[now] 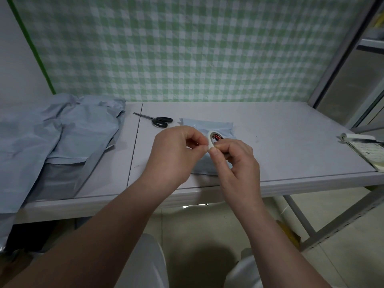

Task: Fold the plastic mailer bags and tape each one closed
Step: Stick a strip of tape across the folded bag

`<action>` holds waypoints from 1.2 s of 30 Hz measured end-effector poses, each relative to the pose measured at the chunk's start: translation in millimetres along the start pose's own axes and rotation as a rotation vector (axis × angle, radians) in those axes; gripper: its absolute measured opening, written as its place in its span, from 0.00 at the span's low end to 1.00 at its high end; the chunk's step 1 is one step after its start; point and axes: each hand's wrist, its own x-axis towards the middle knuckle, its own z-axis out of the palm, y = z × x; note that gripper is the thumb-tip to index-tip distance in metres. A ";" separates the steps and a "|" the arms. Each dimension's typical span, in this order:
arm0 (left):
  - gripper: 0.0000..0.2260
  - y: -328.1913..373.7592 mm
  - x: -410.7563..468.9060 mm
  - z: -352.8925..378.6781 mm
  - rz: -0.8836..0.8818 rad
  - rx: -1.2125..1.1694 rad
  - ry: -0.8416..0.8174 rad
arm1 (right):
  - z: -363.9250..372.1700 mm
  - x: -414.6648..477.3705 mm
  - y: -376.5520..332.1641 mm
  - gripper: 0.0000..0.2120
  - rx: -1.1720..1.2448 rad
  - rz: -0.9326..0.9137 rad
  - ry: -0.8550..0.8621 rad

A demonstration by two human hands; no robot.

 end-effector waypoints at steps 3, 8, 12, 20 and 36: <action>0.07 1.0 -2.3 3.2 0.015 0.007 0.016 | -0.6 1.1 1.8 0.11 -0.017 -0.013 0.004; 0.08 -0.1 -2.8 5.5 0.043 -0.003 0.054 | -0.2 2.4 2.3 0.11 -0.028 -0.046 0.017; 0.08 -0.6 -2.2 5.4 0.064 -0.003 0.064 | -0.6 1.2 2.5 0.09 -0.026 -0.035 0.004; 0.11 -3.2 5.2 -0.5 -0.012 -0.104 -0.029 | -3.6 0.3 1.1 0.06 0.009 -0.018 -0.033; 0.12 1.2 -4.7 6.5 0.018 -0.209 0.087 | -3.0 4.2 -5.7 0.08 0.057 0.013 0.026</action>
